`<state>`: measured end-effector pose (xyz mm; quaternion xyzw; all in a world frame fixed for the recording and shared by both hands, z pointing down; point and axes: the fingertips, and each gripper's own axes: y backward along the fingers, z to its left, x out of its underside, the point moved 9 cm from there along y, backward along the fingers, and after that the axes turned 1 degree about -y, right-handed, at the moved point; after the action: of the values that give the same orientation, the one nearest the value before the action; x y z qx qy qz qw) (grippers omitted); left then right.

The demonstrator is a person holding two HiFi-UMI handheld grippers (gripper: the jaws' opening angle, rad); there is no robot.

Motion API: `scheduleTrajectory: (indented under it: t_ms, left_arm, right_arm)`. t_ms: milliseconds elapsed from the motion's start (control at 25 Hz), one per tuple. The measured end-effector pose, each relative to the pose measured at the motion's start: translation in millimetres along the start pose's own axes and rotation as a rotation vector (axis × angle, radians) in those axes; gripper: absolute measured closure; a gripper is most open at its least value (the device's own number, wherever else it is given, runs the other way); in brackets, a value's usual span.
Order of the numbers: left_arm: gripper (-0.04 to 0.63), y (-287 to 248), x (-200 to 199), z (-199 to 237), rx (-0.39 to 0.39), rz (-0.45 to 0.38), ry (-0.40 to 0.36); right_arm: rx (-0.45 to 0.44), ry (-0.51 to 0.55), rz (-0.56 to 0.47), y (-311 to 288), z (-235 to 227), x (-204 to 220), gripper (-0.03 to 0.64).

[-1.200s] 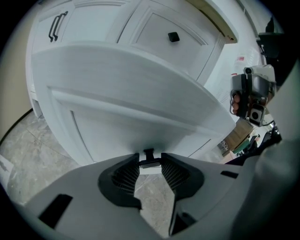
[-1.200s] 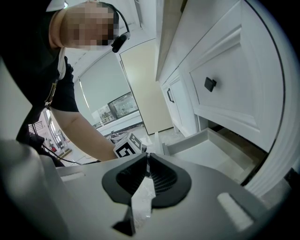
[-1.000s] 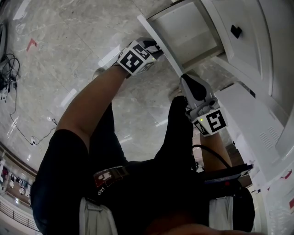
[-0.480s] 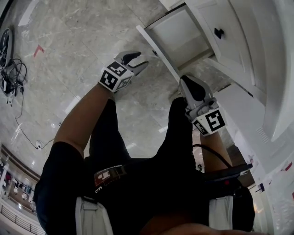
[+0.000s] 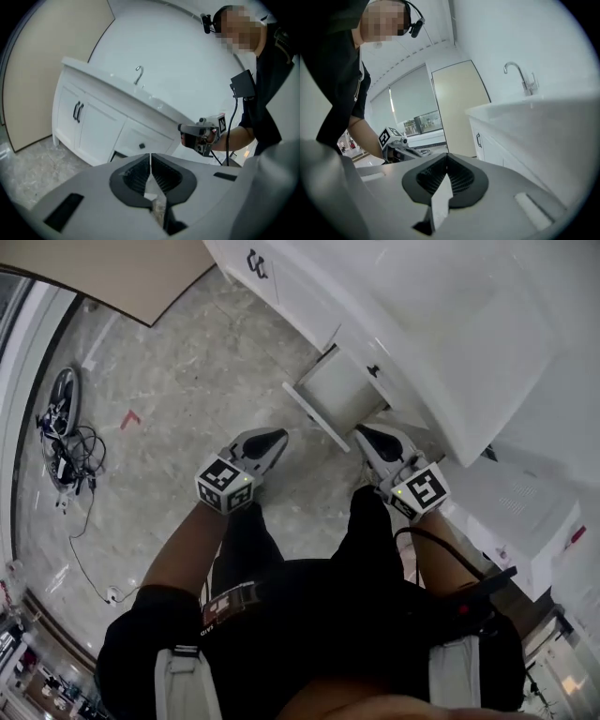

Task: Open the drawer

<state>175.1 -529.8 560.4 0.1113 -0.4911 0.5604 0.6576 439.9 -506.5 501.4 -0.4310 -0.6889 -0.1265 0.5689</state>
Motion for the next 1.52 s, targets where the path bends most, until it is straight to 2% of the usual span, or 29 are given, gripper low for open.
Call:
scheduleTrajectory:
  t_ms: [40,200,400,520,680,920,1120,1520]
  left_arm:
    - [0.595,10,-22,-11,-0.003,-0.027,-0.014]
    - [0.595,36,-112,-40,0.007,-0.109,-0.108]
    - [0.595,69,-182,-83,0.033,-0.187,-0.139]
    - [0.595,82,-206,-99,0.039,-0.217,-0.151]
    - [0.597,98,-232,-111,0.037,-0.239,-0.145]
    - [0.597,117,-264,-130,0.026,-0.241,-0.208]
    - [0.597,134,-293,-143,0.033,-0.255,-0.255]
    - [0.597,149,-378,-190,0.001,-0.391,-0.315]
  right_arm:
    - [-0.005,-0.001,-0.010,7,5,-17,0.626]
    - [0.018,-0.001,-0.070,25,8,-81,0.626]
    - [0.057,-0.012,-0.096,58,8,-133,0.626]
    - [0.086,-0.033,-0.112,71,3,-155,0.623]
    - [0.080,-0.039,-0.134,82,7,-188,0.623]
    - [0.098,-0.030,-0.146,90,8,-237,0.623]
    - [0.063,-0.069,-0.173,101,11,-280,0.623]
    - [0.139,-0.040,-0.186,148,7,-362,0.623]
